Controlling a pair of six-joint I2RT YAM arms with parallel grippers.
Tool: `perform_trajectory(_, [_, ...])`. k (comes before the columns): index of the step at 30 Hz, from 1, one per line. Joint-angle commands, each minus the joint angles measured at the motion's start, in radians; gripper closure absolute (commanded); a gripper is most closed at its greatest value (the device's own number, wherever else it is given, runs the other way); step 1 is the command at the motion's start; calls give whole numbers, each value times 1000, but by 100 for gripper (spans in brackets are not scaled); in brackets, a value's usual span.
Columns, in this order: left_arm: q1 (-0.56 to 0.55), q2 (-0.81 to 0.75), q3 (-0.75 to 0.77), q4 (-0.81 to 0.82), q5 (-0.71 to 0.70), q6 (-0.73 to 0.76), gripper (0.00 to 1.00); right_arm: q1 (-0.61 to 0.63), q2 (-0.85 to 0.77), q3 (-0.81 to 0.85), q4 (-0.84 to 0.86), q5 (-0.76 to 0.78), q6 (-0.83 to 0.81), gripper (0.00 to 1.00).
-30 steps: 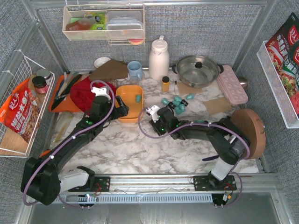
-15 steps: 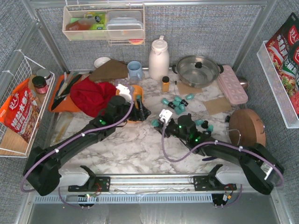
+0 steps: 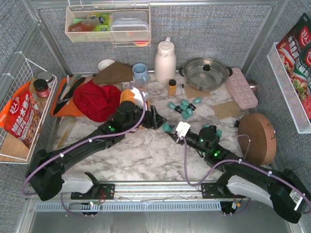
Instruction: Mix the coffee capsules in the storage basket
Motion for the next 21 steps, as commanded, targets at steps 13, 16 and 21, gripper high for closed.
perform_trajectory(13, [-9, 9, -53, 157, 240, -25, 33, 2, -56, 1, -21, -4, -41, 92])
perform_trajectory(16, [-10, 16, -55, 179, 260, -38, 33, 2, -59, 4, -25, -6, -43, 92])
perform_trajectory(21, [-10, 38, -56, 207, 280, -60, 33, 2, -64, 3, -30, -11, -45, 92])
